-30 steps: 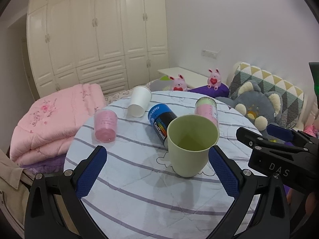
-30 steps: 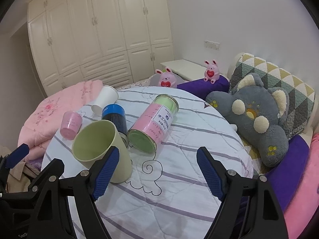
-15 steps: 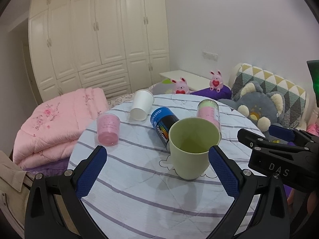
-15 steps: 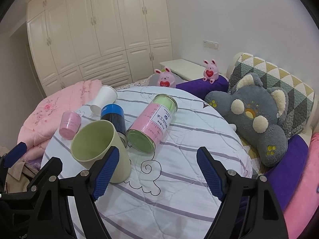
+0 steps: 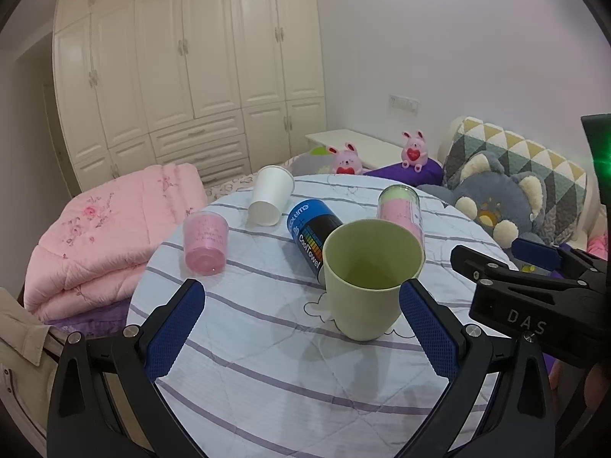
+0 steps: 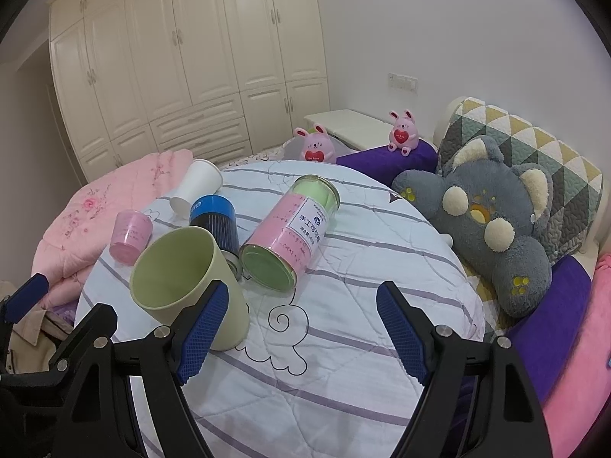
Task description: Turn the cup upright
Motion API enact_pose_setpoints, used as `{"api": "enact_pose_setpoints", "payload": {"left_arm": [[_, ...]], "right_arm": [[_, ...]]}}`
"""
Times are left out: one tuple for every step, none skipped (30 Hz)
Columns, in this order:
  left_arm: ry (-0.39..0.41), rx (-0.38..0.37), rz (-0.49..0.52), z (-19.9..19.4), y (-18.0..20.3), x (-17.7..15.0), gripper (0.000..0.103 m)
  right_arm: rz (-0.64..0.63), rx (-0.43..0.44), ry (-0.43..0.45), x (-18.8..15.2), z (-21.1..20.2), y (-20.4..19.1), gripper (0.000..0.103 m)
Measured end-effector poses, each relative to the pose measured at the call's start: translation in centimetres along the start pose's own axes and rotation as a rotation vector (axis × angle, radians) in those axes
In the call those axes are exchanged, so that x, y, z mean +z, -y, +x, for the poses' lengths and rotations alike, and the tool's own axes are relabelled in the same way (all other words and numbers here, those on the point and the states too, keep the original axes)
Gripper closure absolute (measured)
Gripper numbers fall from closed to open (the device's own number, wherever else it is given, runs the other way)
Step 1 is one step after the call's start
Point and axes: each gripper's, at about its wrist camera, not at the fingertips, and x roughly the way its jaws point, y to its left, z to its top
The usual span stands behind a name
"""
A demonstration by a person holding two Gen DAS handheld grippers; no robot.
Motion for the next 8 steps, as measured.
{"api": "enact_pose_setpoints", "payload": {"left_arm": [[-0.002, 0.000, 0.002, 0.07, 0.03, -0.05, 0.000], [-0.004, -0.002, 0.004, 0.12, 0.05, -0.04, 0.000], [-0.007, -0.002, 0.004, 0.20, 0.05, -0.05, 0.000], [-0.011, -0.005, 0.003, 0.30, 0.02, -0.07, 0.000], [-0.012, -0.007, 0.003, 0.31, 0.03, -0.09, 0.000], [-0.013, -0.008, 0.003, 0.36, 0.01, -0.07, 0.000], [-0.014, -0.010, 0.004, 0.38, 0.03, -0.02, 0.000], [-0.016, -0.012, 0.008, 0.44, 0.07, 0.01, 0.000]], "right_arm": [[0.000, -0.002, -0.002, 0.00, 0.11, 0.00, 0.022], [0.000, -0.004, -0.005, -0.01, 0.22, 0.01, 0.022], [0.001, -0.004, -0.008, 0.03, 0.37, 0.02, 0.022], [0.003, -0.004, -0.010, 0.05, 0.47, 0.05, 0.022], [0.004, -0.007, -0.013, 0.08, 0.62, 0.09, 0.022], [0.004, -0.010, -0.016, 0.11, 0.74, 0.10, 0.022], [0.005, -0.010, -0.018, 0.17, 0.85, 0.13, 0.022], [0.006, -0.012, -0.019, 0.21, 0.92, 0.19, 0.022]]}}
